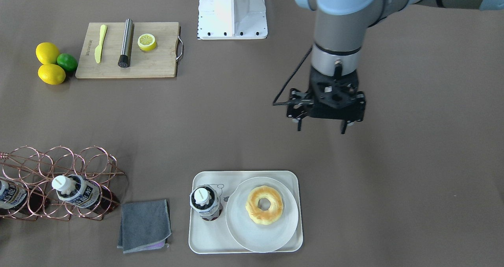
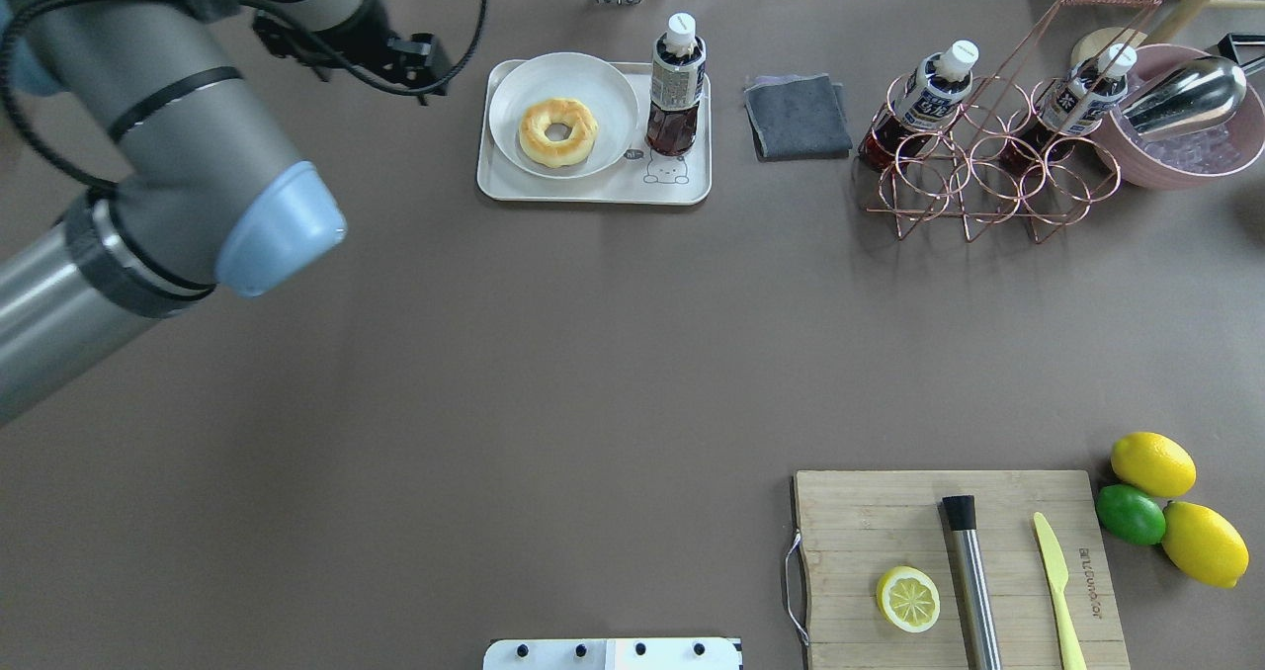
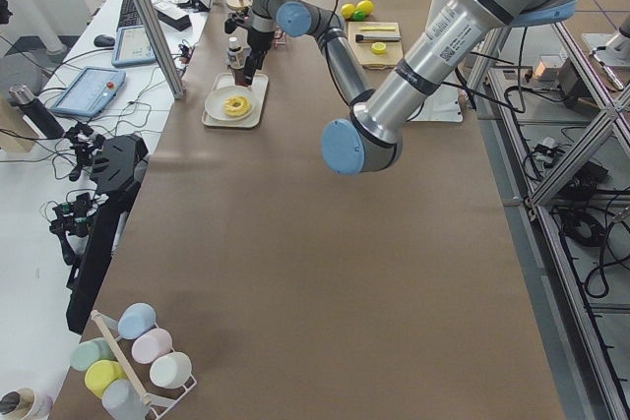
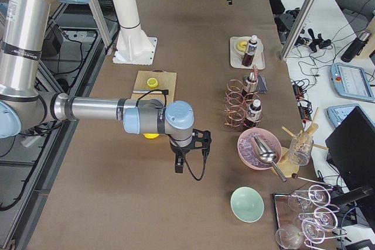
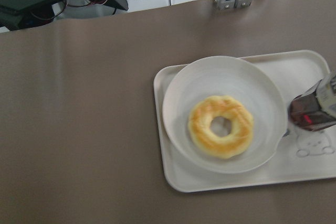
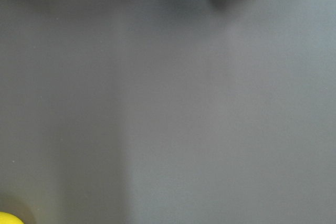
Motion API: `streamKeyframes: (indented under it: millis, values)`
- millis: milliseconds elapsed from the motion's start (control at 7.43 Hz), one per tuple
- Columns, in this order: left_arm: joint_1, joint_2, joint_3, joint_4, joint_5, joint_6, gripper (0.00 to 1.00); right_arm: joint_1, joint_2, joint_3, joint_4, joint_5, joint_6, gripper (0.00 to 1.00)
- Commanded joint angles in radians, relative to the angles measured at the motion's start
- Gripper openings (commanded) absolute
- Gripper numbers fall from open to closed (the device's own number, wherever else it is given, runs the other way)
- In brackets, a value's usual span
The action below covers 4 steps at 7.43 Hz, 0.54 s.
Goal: Place tea on tray
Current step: 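Release the bottle beside the plate and raise the left gripper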
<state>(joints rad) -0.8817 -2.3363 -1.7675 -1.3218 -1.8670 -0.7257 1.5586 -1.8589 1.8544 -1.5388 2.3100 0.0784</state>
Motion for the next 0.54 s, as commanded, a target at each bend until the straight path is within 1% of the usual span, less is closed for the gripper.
streamKeyframes:
  millis: [0, 135, 269, 404]
  values:
    - [-0.120, 0.335, -0.237, 0.087, -0.050, 0.277, 0.99, 0.000, -0.011, -0.015, -0.001, -0.040, 0.007, 1.00]
    - [-0.173, 0.430, -0.253, 0.090, -0.084, 0.319, 0.99, 0.000, -0.008, -0.044, -0.001, -0.029, 0.009, 1.00]
    - [-0.274, 0.524, -0.200, 0.095, -0.269, 0.321, 0.99, 0.000, -0.003, -0.046, -0.001, -0.029, 0.012, 1.00]
    - [-0.412, 0.602, -0.099, 0.085, -0.511, 0.403, 0.99, 0.000, 0.007, -0.064, -0.001, -0.030, 0.012, 1.00]
